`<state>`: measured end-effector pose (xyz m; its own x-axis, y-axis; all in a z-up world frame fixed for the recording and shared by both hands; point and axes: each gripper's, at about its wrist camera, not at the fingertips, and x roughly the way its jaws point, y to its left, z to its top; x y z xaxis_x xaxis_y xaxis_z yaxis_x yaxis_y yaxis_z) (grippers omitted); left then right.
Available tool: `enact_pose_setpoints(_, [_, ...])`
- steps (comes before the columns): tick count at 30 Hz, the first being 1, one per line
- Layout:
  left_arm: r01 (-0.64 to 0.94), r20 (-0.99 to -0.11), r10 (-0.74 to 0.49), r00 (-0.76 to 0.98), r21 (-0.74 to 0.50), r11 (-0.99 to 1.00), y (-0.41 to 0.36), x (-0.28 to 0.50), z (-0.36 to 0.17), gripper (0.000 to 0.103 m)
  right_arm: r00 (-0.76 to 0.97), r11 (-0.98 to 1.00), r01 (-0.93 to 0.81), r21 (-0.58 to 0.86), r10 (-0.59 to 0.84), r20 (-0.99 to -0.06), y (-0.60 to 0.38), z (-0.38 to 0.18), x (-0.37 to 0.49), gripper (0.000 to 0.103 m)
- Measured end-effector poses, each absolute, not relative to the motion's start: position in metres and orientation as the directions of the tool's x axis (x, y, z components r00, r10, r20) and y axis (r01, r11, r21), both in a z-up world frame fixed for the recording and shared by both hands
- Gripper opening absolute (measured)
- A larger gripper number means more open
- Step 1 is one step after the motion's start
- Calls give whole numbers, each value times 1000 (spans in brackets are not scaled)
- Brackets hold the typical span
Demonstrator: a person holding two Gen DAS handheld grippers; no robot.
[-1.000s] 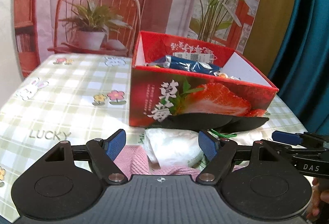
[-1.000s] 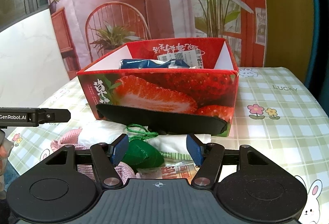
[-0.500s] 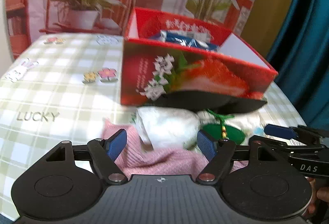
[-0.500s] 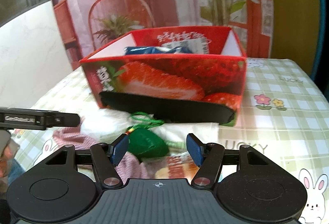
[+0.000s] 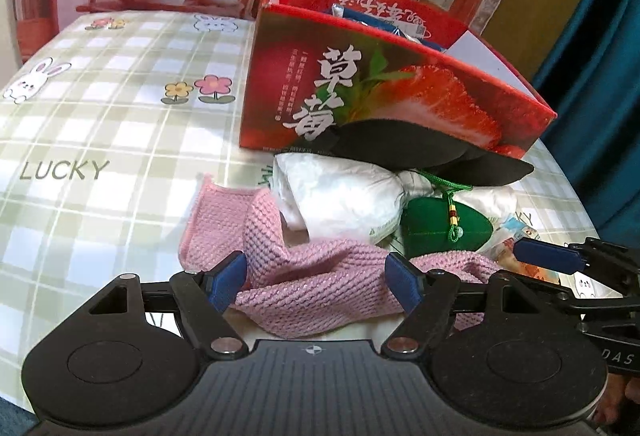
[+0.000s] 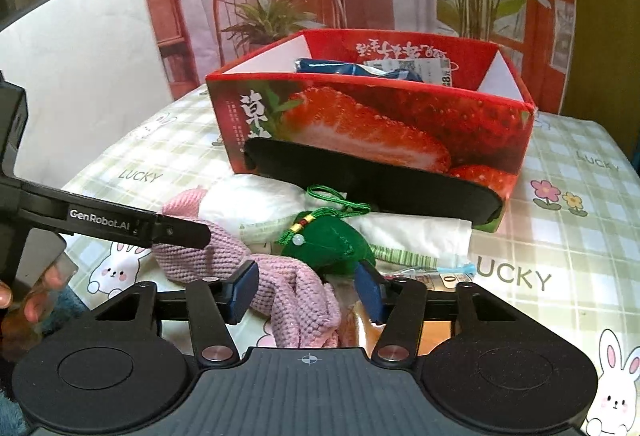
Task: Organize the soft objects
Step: 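Close both tools on the pink knitted cloth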
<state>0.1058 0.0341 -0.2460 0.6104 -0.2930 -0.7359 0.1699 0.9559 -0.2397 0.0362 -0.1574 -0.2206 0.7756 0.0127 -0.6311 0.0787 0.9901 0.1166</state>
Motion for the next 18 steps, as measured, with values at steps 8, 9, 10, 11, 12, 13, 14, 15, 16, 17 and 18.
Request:
enact_pose_setpoints(8, [165,-744,-305,594,-258,952,36,109,-253,68,741,993,30,114,54,-670,-152,-228,42,39])
enact_pose_setpoints(9, [164,-746,-311,589,-267,950,37,110,-255,66,732,993,35,117,54,-679,-152,-230,43,40])
enact_pose_setpoints(10, [163,-748,-313,585,-270,949,37,110,-256,65,720,992,40,122,56,-692,-154,-233,45,39])
enact_pose_setpoints(11, [164,-748,-314,584,-270,949,37,109,-257,65,710,991,42,127,60,-701,-154,-237,46,39])
enact_pose_setpoints(12, [166,-748,-316,584,-270,948,37,109,-258,63,700,990,44,131,63,-712,-155,-240,48,39])
enact_pose_setpoints(13, [169,-747,-318,583,-272,947,38,109,-258,60,692,990,46,132,64,-719,-155,-244,49,39])
enact_pose_setpoints(14, [172,-745,-324,583,-276,946,38,109,-258,59,687,990,49,132,62,-724,-155,-247,50,39])
enact_pose_setpoints(15, [176,-743,-329,583,-280,944,38,109,-258,55,686,990,51,132,61,-725,-155,-248,50,38])
enact_pose_setpoints(16, [179,-740,-331,585,-280,943,37,109,-257,51,685,990,52,129,59,-727,-155,-249,50,34])
enact_pose_setpoints(17, [182,-738,-334,587,-281,942,36,109,-257,49,684,990,56,127,54,-727,-156,-250,51,32])
enact_pose_setpoints(18, [184,-736,-334,588,-281,942,36,109,-256,45,684,990,61,129,52,-728,-157,-250,51,29])
